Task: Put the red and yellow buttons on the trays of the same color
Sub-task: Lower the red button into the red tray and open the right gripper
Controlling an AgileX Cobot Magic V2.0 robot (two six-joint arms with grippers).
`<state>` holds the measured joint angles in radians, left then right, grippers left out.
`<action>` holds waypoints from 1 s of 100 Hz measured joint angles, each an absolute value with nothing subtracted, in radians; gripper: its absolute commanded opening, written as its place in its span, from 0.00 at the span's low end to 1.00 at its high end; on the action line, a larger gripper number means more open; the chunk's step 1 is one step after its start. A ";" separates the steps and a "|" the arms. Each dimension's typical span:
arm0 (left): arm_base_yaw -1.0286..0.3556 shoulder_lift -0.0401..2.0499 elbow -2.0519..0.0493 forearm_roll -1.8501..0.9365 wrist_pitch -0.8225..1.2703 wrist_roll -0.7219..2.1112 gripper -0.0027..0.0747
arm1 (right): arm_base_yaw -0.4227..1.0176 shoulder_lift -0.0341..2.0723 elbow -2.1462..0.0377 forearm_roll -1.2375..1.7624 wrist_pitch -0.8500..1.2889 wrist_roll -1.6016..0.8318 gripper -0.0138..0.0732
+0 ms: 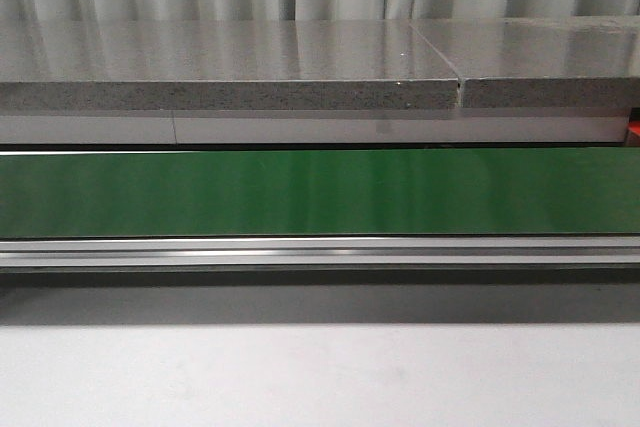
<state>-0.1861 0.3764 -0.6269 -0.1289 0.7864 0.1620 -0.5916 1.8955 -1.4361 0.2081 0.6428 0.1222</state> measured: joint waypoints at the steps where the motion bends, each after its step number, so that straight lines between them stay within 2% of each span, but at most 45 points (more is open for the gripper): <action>1: -0.186 0.376 -0.627 -0.129 0.786 0.162 0.01 | -0.592 1.895 -1.436 0.208 0.640 0.122 0.41; 30: -0.186 0.376 -0.627 -0.129 0.786 0.162 0.01 | -0.592 1.941 -1.436 0.222 0.628 0.122 0.43; 37: -0.186 0.376 -0.627 -0.129 0.786 0.162 0.01 | -0.592 1.943 -1.436 0.227 0.628 0.122 0.53; 47: -0.186 0.376 -0.627 -0.129 0.786 0.162 0.01 | -0.592 1.943 -1.436 0.232 0.628 0.122 0.76; 52: -0.186 0.376 -0.627 -0.129 0.786 0.162 0.01 | -0.592 1.943 -1.436 0.234 0.628 0.122 0.84; 57: -0.186 0.376 -0.627 -0.129 0.786 0.162 0.01 | -0.592 1.943 -1.436 0.234 0.628 0.122 0.88; 90: -0.186 0.376 -0.627 -0.129 0.786 0.162 0.01 | -0.592 1.889 -1.436 0.234 0.628 0.120 0.88; 100: -0.186 0.376 -0.627 -0.129 0.786 0.162 0.01 | -0.589 1.848 -1.436 0.220 0.636 0.095 0.83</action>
